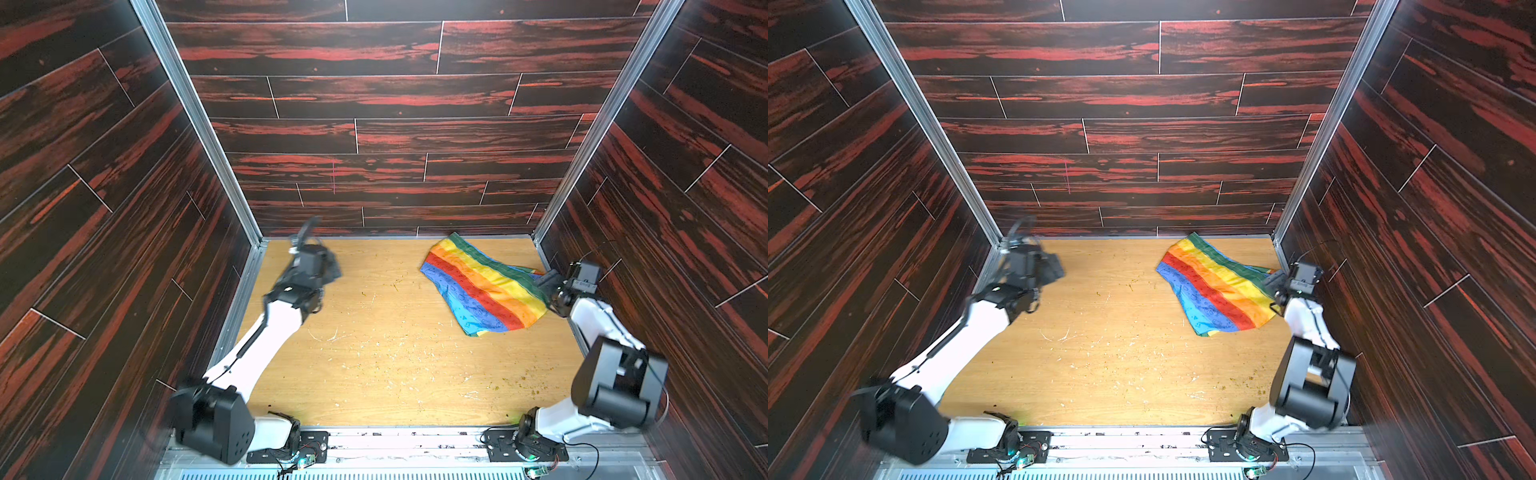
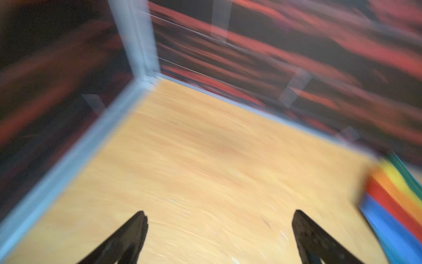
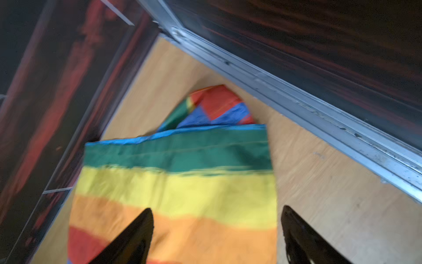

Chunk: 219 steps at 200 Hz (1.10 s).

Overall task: Unzip the jacket
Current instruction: Flatten out the jacket at the center of the board.

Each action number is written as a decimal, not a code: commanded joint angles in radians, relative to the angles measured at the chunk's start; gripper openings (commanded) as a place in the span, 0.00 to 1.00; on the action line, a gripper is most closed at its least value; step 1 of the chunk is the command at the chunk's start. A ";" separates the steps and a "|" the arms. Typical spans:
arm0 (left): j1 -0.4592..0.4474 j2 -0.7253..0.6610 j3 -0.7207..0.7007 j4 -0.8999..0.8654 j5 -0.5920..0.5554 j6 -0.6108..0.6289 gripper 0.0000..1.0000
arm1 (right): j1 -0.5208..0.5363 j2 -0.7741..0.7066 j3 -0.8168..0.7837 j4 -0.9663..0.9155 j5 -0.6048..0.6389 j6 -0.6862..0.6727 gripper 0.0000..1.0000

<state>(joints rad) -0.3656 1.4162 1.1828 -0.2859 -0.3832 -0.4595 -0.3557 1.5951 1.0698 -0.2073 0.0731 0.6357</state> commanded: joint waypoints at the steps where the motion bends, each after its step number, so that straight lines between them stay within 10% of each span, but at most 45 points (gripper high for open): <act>1: -0.105 0.083 0.095 -0.051 0.095 0.031 1.00 | -0.023 0.088 0.051 -0.056 -0.099 -0.002 0.88; 91: -0.377 0.461 0.513 -0.063 0.228 0.111 1.00 | -0.155 0.294 0.146 -0.023 -0.296 -0.033 0.84; 219: -0.434 0.601 0.695 -0.128 0.236 0.122 1.00 | -0.180 0.409 0.206 -0.066 -0.414 0.008 0.80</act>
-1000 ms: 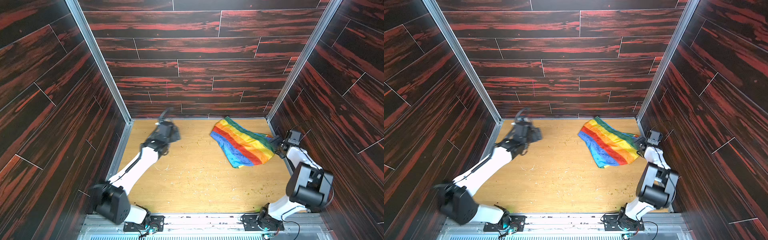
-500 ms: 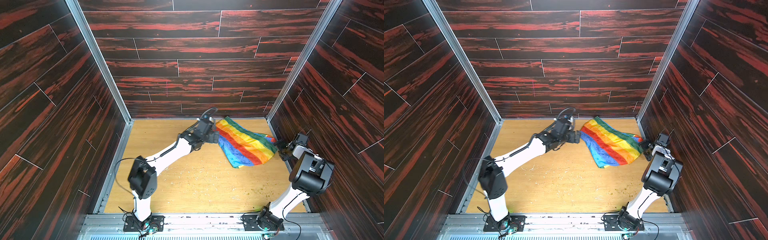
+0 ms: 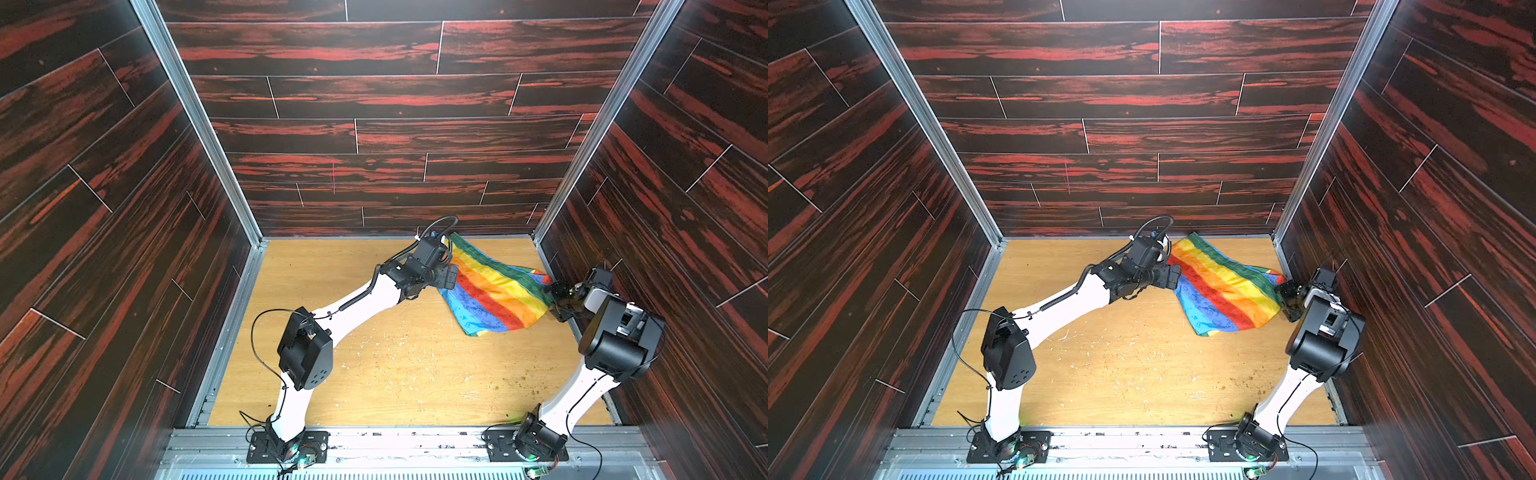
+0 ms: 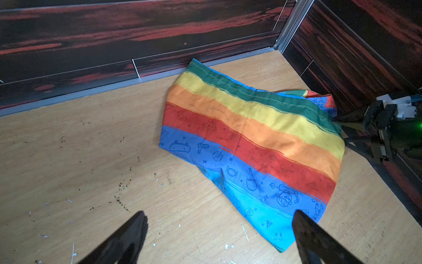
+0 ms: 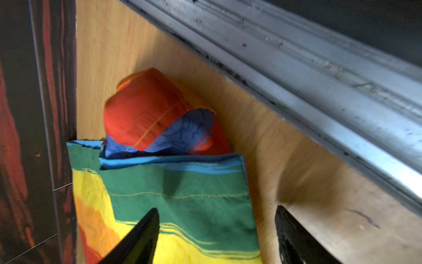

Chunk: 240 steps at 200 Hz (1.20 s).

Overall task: Unzip the jacket
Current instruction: Flatten out the jacket at the center of the board.

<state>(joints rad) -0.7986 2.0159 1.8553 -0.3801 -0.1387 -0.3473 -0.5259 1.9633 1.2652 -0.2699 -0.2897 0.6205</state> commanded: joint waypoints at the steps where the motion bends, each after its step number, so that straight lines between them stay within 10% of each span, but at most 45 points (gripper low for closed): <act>1: -0.001 0.001 0.022 -0.034 -0.009 0.010 1.00 | -0.009 0.041 0.011 -0.004 -0.051 0.024 0.80; 147: -0.001 -0.008 0.009 -0.033 -0.007 0.007 1.00 | -0.014 -0.005 -0.009 0.021 -0.066 0.013 0.27; 240: 0.001 -0.017 -0.008 -0.011 -0.016 -0.019 1.00 | 0.022 -0.077 0.005 -0.037 0.059 -0.049 0.11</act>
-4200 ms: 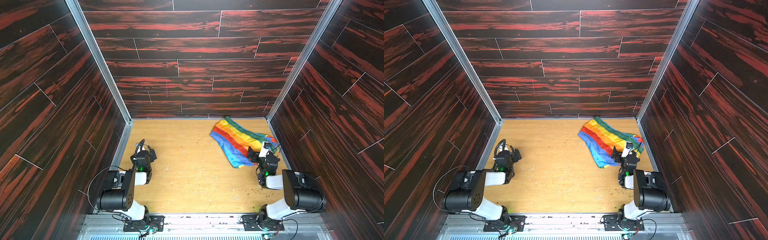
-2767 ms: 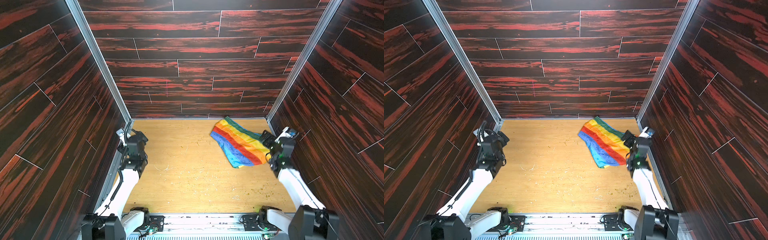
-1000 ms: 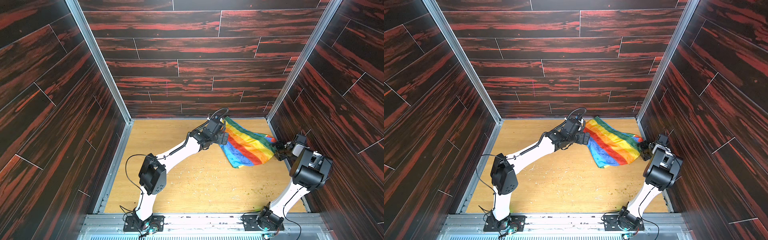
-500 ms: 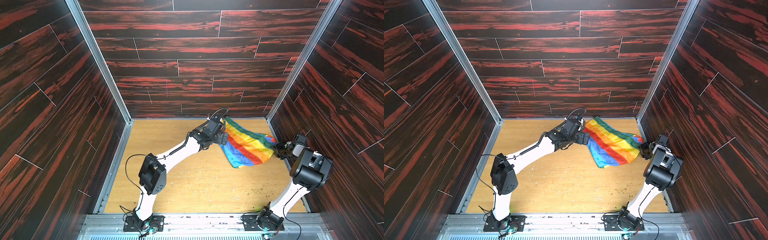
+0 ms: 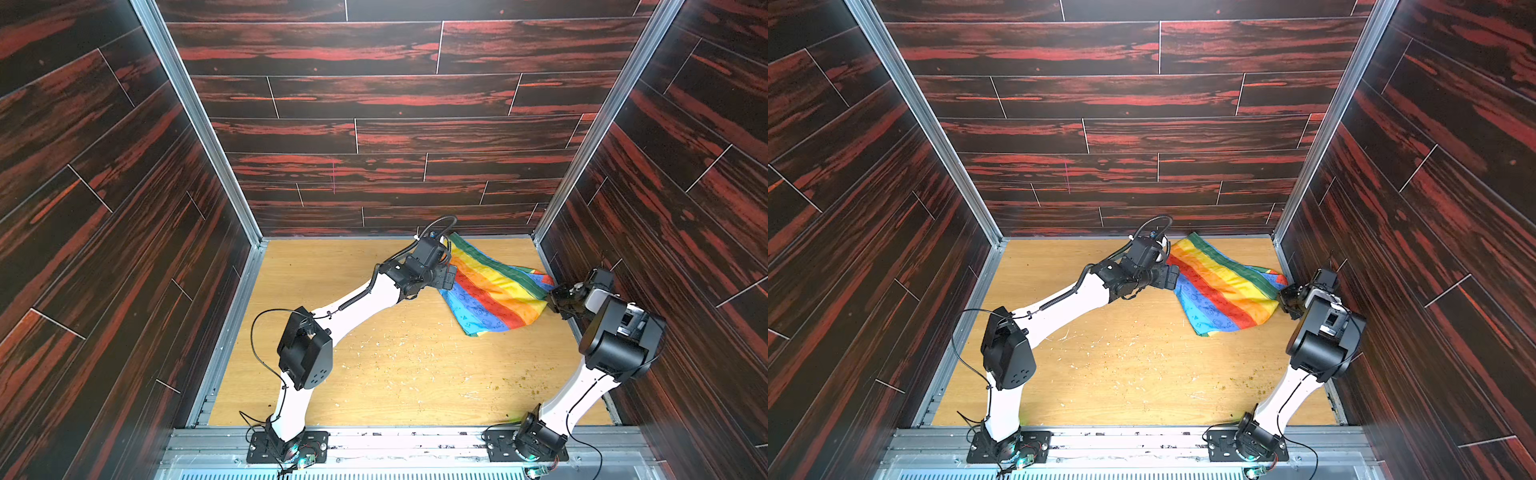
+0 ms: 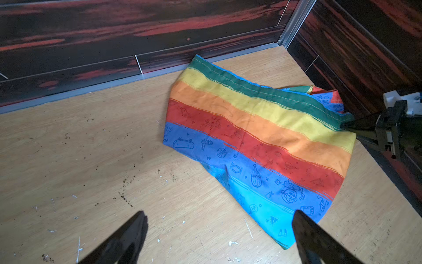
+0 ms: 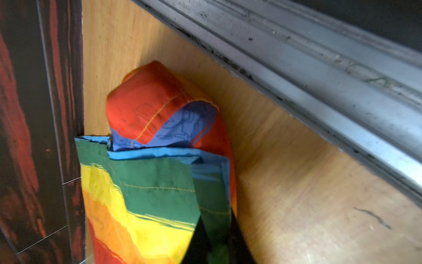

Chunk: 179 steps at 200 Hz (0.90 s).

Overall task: Unzip the jacket
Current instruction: Flatten out the jacket at the center of the board.

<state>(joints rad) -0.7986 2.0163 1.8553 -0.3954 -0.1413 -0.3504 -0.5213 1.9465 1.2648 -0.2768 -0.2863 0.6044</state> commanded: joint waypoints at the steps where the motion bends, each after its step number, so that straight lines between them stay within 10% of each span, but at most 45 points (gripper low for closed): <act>1: 0.001 -0.018 -0.008 0.005 -0.014 -0.016 1.00 | 0.018 -0.060 0.006 -0.031 0.057 -0.034 0.11; 137: 0.013 -0.024 -0.019 0.003 -0.018 -0.032 0.99 | 0.109 -0.102 0.065 -0.112 0.227 -0.107 0.17; 179: 0.021 -0.032 -0.024 -0.002 -0.028 -0.040 0.99 | 0.111 -0.096 0.071 -0.108 0.204 -0.109 0.03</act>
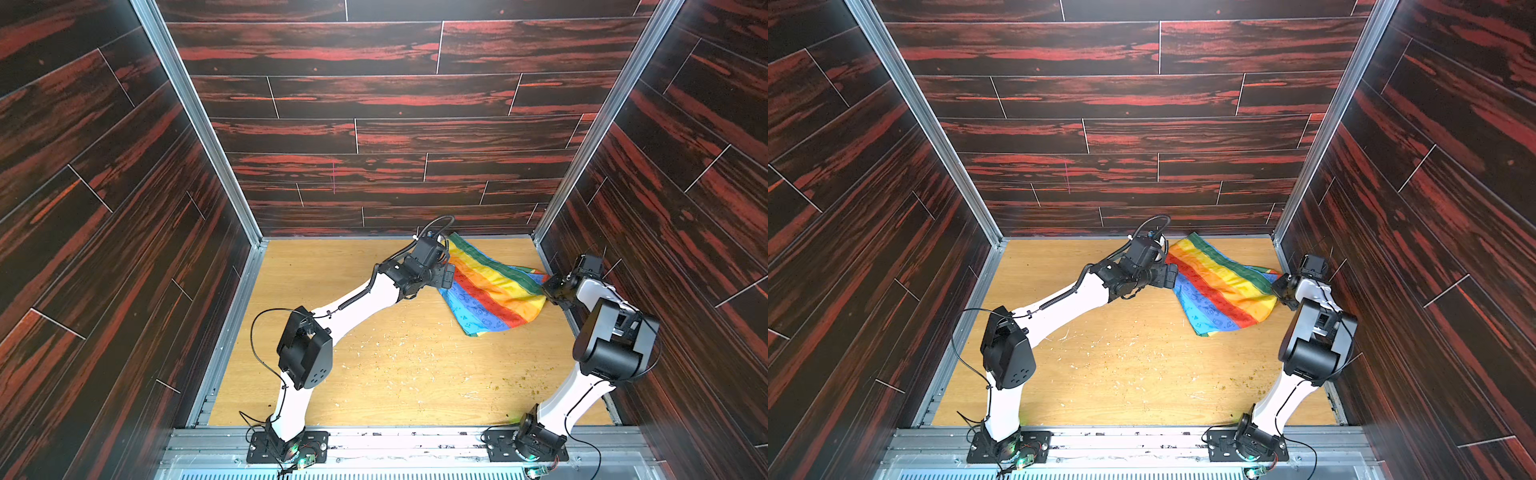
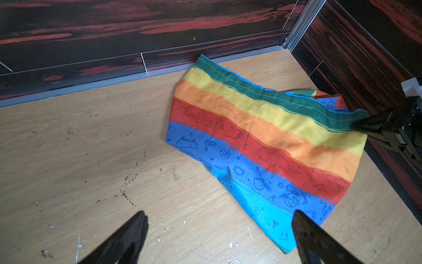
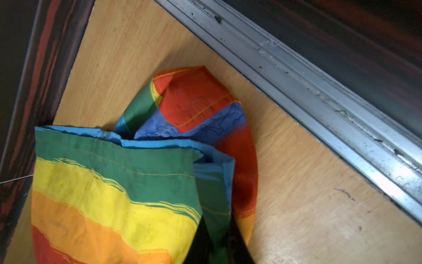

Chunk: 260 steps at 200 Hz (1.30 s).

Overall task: Unzip the jacket
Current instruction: Flatten out the jacket at the center of the board.

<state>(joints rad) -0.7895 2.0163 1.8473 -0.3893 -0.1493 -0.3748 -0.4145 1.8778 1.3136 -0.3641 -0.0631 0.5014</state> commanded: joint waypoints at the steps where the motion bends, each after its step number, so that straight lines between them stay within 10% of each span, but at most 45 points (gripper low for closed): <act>1: 0.012 -0.033 -0.016 -0.008 -0.021 -0.017 0.99 | 0.005 -0.028 0.023 -0.020 -0.019 -0.007 0.02; 68: 0.134 -0.153 -0.151 0.039 -0.065 -0.139 0.99 | 0.216 -0.164 -0.007 0.059 -0.136 -0.072 0.00; 177: 0.349 -0.389 -0.465 0.068 -0.225 -0.132 0.99 | 1.219 -0.476 -0.424 0.068 -0.234 -0.211 0.00; 202: 0.349 -0.285 -0.373 0.024 -0.146 -0.097 0.99 | 1.244 -0.511 -0.447 0.064 0.018 -0.081 0.17; 227: 0.339 -0.153 -0.304 0.037 -0.053 -0.099 1.00 | 1.221 -0.677 -0.492 0.020 0.285 -0.006 0.91; 260: 0.304 0.027 -0.172 -0.036 -0.071 -0.042 1.00 | 1.025 -0.748 -0.484 -0.103 0.361 0.141 0.89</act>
<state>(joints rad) -0.4564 1.9400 1.5764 -0.3389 -0.2295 -0.4732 0.7464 1.1576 0.8177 -0.3527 0.1474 0.4892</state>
